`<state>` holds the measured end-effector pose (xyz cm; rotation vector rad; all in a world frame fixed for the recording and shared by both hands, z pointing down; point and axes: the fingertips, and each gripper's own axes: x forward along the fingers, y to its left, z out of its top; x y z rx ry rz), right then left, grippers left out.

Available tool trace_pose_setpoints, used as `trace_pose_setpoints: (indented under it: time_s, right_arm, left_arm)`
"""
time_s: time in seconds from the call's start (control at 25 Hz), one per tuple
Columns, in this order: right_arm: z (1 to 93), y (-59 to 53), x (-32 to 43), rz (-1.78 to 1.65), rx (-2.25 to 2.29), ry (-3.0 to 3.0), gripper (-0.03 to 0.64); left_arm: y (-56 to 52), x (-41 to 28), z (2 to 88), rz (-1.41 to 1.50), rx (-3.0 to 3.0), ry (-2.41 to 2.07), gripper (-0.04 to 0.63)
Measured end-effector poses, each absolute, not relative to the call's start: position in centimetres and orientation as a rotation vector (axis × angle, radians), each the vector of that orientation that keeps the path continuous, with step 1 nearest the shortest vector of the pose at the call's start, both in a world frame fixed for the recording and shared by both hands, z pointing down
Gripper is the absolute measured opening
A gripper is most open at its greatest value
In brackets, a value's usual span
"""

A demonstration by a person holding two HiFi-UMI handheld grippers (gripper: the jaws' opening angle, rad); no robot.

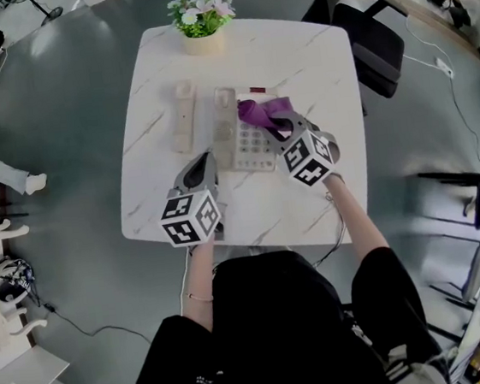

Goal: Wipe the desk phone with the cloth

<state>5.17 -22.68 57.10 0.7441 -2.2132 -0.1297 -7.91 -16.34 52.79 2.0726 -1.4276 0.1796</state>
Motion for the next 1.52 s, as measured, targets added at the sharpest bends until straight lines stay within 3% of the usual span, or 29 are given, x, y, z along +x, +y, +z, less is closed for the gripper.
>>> trace_pose_setpoints:
  time_s: [1.52]
  right_arm:
    - [58.6, -16.0, 4.4, -0.016, 0.595, -2.232, 0.037]
  left_arm:
    - [-13.5, -8.3, 52.9, 0.208, 2.082, -1.422, -0.003]
